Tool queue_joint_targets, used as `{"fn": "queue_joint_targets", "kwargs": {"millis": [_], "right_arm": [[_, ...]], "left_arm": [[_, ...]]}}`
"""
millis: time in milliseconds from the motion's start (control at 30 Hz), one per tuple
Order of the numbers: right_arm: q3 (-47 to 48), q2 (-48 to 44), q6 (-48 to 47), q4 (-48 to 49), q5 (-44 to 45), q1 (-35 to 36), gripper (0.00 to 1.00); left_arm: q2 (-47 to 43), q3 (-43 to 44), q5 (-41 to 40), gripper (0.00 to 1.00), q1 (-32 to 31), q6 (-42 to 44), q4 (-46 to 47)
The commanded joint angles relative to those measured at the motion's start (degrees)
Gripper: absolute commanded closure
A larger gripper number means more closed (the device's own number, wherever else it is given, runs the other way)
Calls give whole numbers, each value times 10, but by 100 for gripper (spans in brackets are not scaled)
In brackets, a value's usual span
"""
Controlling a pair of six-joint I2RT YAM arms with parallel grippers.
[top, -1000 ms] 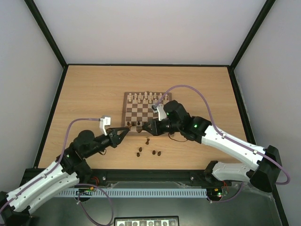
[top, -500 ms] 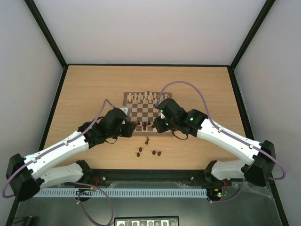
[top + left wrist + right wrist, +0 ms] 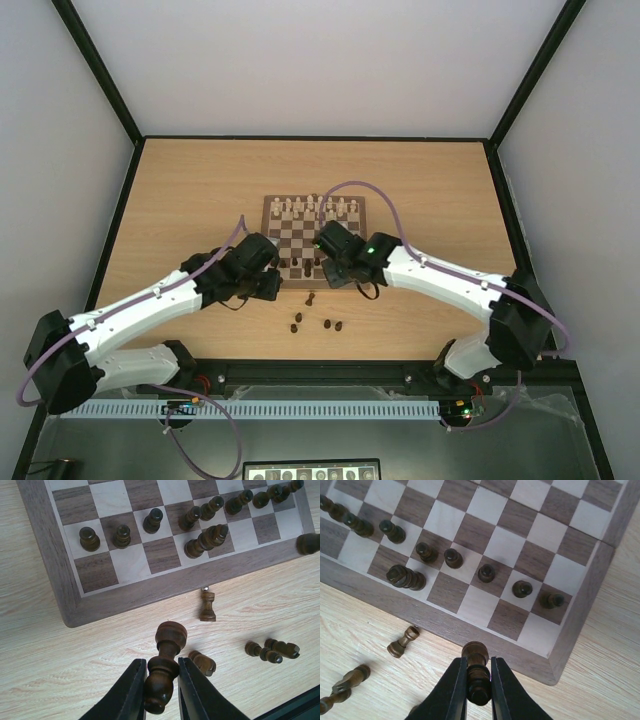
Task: Set up the chess pieces on the board
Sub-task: Place the chess piece on the chessboard.
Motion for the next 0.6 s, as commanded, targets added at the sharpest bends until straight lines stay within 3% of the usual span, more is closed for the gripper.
{"fn": "queue_joint_targets", "kwargs": {"millis": [0,567], "right_arm": [[27,42,-6,-2,31,19,88],[66,130,-3,38,17,24,87]], "left_arm": [[3,21,-10,82,-3,18,-27],[-7,15,-7,81,-3,23,-22]]}}
